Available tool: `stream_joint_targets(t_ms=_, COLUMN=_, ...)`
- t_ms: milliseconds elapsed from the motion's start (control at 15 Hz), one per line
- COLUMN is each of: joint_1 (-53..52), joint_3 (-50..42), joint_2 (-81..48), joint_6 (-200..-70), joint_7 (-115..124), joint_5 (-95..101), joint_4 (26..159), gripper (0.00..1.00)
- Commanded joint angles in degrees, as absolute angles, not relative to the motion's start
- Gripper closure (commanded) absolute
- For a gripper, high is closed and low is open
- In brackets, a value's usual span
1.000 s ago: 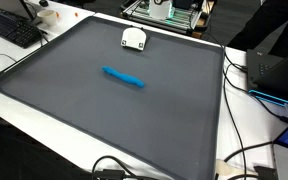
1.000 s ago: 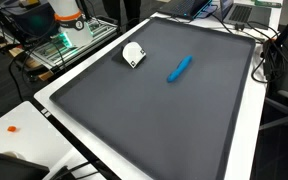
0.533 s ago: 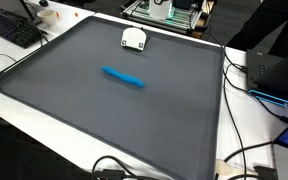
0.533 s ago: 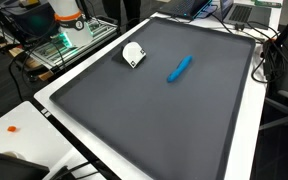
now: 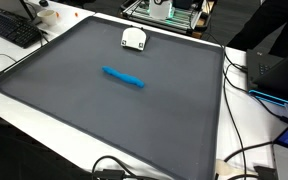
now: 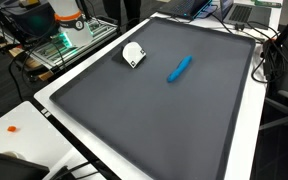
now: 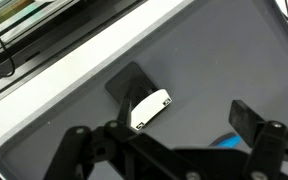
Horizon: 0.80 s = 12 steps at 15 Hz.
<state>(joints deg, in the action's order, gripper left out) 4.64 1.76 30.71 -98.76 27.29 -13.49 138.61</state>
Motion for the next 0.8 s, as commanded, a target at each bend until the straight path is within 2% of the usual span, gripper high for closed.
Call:
stream_joint_targets(t_ms=0, joint_1=6.33, joint_3=5.38, joint_2=31.26, joint_6=-105.91, joint_7=37.88, joint_5=-16.41, joint_4=143.78, gripper=0.0)
stream_joint_targets(t_ms=733, joint_1=4.78, joint_3=6.97, joint_2=23.58, joint_6=-131.46, joint_7=54.14, joint_5=-17.89, joint_4=155.71, gripper=0.0)
